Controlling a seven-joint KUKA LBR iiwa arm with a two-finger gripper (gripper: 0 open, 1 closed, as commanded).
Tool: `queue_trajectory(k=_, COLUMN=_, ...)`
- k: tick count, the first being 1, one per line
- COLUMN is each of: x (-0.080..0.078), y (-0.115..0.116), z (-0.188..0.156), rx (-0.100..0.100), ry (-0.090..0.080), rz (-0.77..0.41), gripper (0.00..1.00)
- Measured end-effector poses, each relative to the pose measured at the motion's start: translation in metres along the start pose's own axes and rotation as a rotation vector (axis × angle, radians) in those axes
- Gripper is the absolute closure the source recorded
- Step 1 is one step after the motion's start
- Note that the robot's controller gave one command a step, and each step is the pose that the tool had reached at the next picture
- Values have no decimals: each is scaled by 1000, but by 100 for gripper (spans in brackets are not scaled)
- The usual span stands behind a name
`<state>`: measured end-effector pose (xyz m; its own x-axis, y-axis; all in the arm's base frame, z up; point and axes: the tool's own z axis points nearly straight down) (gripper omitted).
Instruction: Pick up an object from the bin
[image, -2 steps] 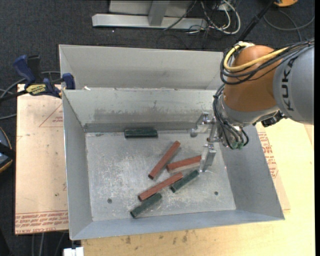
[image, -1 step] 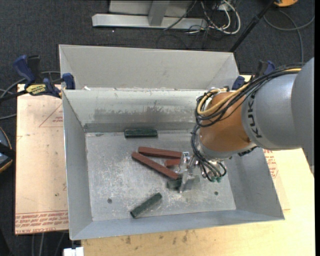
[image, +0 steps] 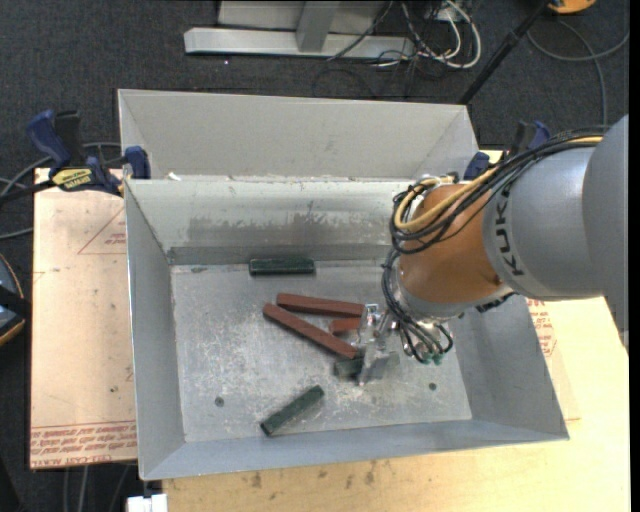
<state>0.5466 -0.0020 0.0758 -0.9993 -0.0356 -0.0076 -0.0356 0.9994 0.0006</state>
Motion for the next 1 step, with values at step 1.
queue_trajectory(k=1, x=-3, y=3, z=-138, rx=0, ry=5, rz=-83, gripper=100)
